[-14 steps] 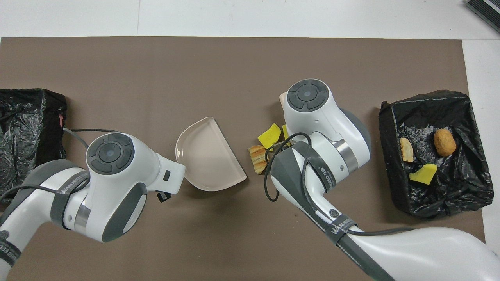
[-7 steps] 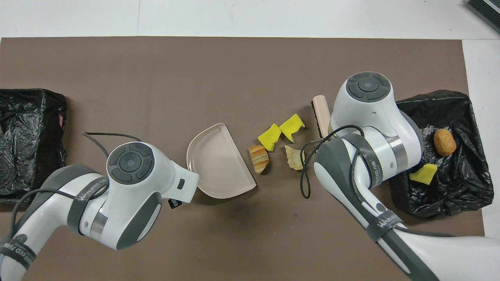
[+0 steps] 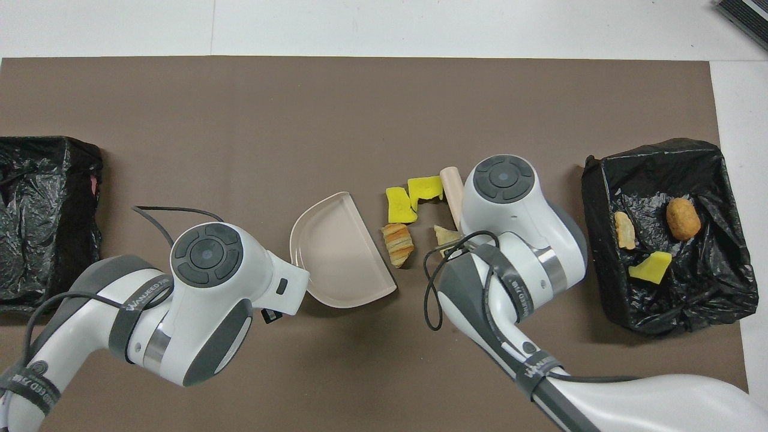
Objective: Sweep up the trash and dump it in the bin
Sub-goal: 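Sweep the bread and sponges into the dustpan with the right gripper, then push the last pieces into the dustpan with the right gripper's brush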
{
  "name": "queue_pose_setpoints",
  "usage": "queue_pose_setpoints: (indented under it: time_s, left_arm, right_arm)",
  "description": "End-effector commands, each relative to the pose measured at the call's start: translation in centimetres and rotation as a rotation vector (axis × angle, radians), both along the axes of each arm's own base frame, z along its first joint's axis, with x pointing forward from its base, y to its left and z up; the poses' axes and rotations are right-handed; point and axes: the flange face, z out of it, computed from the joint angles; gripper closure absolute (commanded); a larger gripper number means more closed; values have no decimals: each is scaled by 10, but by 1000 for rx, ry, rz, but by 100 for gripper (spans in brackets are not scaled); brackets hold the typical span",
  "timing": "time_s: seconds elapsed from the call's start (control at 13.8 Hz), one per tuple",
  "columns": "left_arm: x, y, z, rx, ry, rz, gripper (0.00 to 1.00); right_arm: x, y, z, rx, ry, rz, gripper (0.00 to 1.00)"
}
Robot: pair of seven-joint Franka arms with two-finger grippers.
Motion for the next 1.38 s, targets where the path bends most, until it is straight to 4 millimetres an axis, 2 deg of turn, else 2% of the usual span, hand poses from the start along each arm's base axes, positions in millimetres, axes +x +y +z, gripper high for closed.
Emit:
queue_pose_setpoints:
  time_s: [0.0,0.07,0.22,0.36,0.51,0.58,0.65,0.73,0.95,1.02,1.16,1.31]
  left_arm:
    - [-7,1,-2,-8,-9,19,100]
    - [-7,1,-2,-8,-9,19,100]
    - [-7,1,-2,-8,-9,21,100]
    - [-7,1,-2,-10,-10,25,100]
    - [-6,1,-3,-9,-9,29,100]
    - [-6,1,-3,-8,-9,31,100]
    - [-6,1,-3,-7,-10,33,100]
    - [-6,0,-2,-8,-11,43,100]
    - [-7,0,-1,1,3,32,100]
    - [-10,0,-1,5,8,23,100]
    - [-17,-13,0,1,0,-10,100]
    - [-24,-23,1,-1,-6,-28,100]
  right_arm:
    - [-9,47,-19,80,1,-8,100]
    - [-20,71,-21,97,-10,-4,100]
    - [-31,96,-13,149,7,-40,100]
    - [-47,129,1,156,8,-34,100]
    - [-62,152,10,144,4,-48,100]
    - [-67,154,17,131,14,-47,100]
    - [-68,151,27,117,21,-49,100]
    - [-67,139,41,103,27,-52,100]
    - [-54,95,73,71,45,-77,100]
    - [-49,80,75,62,61,-68,100]
    - [-34,45,64,45,75,-73,100]
    - [-15,-2,48,40,62,-141,100]
